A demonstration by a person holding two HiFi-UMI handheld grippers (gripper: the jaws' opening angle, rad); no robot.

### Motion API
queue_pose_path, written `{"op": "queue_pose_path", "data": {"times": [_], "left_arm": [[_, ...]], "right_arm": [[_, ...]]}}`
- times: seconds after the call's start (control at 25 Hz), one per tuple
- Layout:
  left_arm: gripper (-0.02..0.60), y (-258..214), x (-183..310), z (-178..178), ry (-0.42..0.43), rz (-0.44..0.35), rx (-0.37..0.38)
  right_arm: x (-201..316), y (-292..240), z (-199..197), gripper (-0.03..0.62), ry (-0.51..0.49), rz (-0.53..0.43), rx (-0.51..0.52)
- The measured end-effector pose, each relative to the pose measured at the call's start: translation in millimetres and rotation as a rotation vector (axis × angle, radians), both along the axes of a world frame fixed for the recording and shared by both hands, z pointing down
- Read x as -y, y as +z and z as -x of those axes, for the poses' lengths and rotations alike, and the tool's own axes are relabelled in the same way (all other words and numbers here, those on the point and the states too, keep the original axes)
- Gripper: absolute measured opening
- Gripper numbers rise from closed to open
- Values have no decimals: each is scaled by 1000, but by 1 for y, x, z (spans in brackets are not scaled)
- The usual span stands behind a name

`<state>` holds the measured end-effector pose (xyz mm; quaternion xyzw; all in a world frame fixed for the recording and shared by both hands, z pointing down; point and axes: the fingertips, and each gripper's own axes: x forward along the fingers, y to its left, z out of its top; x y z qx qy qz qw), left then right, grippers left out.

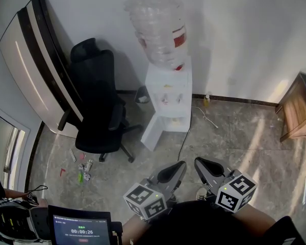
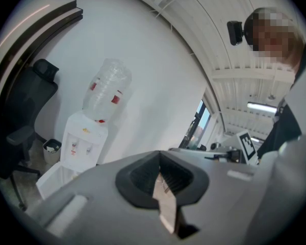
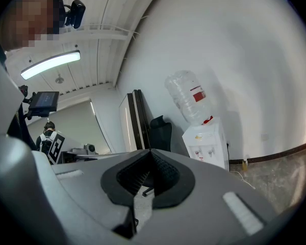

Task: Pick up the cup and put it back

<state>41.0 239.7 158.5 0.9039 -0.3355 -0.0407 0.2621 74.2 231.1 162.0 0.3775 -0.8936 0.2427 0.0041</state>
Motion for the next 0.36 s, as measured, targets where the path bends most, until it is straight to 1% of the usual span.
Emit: {"op": "queue_pose_path", "data": {"times": [0.36], "left_arm": [[3,2,1,2,-3,0,-6]], "right_arm": [[1,0,2,6,-1,-5,2]]}}
